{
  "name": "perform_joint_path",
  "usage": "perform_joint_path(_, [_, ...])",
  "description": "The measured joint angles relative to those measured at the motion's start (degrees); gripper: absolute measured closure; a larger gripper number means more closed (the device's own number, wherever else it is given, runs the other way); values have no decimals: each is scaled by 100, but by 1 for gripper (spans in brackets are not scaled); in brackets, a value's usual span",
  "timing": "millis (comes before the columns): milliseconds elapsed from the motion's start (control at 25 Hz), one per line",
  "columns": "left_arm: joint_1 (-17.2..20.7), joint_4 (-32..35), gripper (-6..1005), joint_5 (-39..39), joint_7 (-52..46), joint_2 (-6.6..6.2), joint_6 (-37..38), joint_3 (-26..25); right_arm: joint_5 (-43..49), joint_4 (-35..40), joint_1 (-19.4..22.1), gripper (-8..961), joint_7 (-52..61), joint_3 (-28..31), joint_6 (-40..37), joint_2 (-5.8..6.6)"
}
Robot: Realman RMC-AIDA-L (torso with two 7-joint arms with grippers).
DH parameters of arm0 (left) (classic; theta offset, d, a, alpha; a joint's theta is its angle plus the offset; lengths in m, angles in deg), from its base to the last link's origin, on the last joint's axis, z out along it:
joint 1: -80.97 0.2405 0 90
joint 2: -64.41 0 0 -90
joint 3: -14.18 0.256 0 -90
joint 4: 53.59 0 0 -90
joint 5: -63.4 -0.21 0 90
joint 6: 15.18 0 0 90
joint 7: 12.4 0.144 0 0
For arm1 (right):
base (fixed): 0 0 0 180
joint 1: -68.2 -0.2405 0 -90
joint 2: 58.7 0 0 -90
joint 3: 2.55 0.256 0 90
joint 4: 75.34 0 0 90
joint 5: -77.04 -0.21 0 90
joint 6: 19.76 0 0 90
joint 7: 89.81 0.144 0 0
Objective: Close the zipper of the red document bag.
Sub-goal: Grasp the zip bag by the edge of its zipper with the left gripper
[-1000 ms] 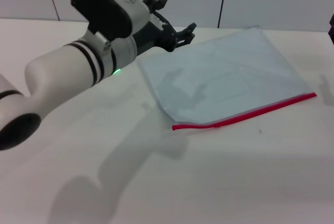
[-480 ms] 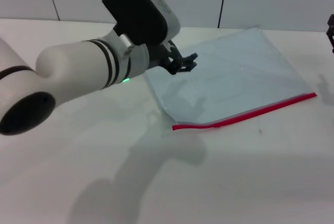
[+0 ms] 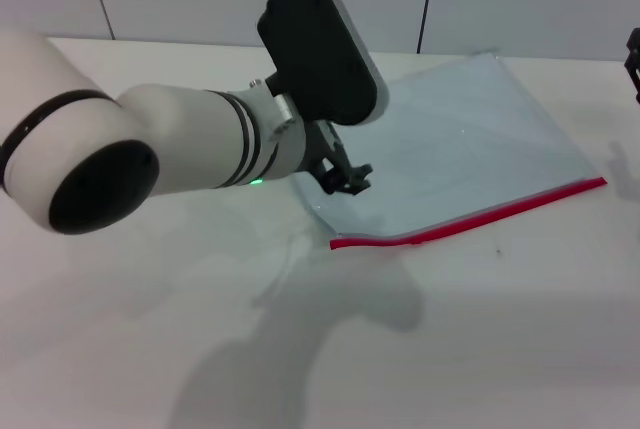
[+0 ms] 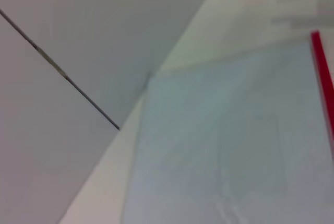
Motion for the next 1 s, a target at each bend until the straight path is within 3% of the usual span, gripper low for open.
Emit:
perform_joint_path(400, [-388, -37, 138, -2, 196, 16, -1020, 91, -2, 0, -3, 440, 0, 0, 0, 0])
perform_joint_path(1000, [-768, 33, 136, 295, 311, 36, -1583, 398, 2, 16, -13, 438, 0, 0, 9, 9])
